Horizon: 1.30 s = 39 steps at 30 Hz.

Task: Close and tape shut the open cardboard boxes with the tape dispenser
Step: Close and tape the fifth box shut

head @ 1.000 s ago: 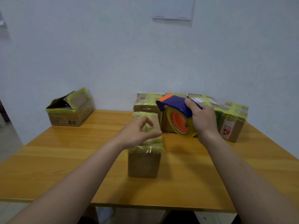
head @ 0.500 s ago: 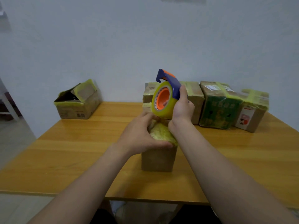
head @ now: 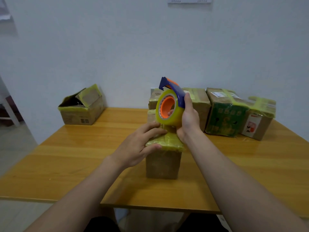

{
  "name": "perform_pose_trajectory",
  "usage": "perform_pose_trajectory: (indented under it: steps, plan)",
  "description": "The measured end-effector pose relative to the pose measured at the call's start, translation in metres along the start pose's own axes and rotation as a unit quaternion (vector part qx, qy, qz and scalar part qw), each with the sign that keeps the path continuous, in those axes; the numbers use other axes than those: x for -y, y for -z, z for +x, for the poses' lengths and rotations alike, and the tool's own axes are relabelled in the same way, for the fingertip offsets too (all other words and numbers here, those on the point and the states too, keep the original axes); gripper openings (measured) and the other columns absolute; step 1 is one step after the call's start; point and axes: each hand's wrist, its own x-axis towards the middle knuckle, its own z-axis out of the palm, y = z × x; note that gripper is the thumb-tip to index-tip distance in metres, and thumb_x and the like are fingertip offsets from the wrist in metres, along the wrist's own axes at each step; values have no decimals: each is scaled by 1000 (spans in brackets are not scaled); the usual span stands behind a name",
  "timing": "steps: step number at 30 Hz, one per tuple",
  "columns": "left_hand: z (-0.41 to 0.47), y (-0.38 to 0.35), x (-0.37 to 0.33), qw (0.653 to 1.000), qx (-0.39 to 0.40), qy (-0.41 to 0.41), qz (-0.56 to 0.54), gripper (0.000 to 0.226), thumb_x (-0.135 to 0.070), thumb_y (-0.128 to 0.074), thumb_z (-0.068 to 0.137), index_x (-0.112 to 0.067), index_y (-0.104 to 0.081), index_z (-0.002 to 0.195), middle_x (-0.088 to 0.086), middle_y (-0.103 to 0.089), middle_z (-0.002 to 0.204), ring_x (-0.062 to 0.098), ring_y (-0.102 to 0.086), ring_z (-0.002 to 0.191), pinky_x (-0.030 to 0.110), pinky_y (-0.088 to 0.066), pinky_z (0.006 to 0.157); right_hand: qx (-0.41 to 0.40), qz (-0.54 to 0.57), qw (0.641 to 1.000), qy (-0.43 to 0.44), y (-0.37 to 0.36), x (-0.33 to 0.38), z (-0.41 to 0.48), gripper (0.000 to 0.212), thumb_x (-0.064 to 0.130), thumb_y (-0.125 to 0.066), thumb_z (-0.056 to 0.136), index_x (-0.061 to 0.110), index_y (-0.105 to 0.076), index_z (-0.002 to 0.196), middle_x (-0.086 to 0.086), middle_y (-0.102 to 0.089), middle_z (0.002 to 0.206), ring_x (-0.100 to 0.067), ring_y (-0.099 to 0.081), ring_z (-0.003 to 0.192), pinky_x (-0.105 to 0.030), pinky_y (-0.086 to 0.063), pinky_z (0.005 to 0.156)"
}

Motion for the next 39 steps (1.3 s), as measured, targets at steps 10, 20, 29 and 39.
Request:
perform_pose_trajectory:
  steps: [10, 20, 29, 39]
  plan:
    - [-12, -1, 3, 999, -10, -13, -35, 51, -66, -31, 103, -53, -42, 151, -17, -18, 165, 4, -28, 149, 38, -44, 113, 1, -26, 999, 28, 2, -4, -1, 51, 60, -58, 94, 13, -74, 110, -6, -79, 100, -26, -74, 98, -46, -58, 95]
    - [-13, 9, -8, 977, -156, -72, 126, 40, -57, -58, 98, -41, -68, 133, -1, -44, 119, 18, -46, 107, 31, -48, 86, 14, -65, 997, 44, 2, -7, 2, 48, 64, -61, 91, 20, -75, 104, -1, -80, 98, -25, -73, 102, -53, -54, 100]
    - [-8, -7, -26, 972, -209, -43, -102, 20, -38, -83, 79, -20, -82, 87, -19, -67, 93, 16, -64, 96, 40, -53, 80, 35, -68, 996, 50, 5, -6, 2, 45, 60, -60, 93, 18, -74, 99, -7, -78, 101, -31, -71, 106, -50, -55, 100]
    - [2, -13, -39, 972, -168, -59, -152, 15, -18, -87, 78, -13, -84, 92, -6, -79, 99, 11, -74, 101, 41, -61, 87, 56, -46, 997, 31, 10, -6, 4, 48, 57, -60, 95, 15, -72, 115, -7, -78, 105, -28, -73, 103, -47, -57, 97]
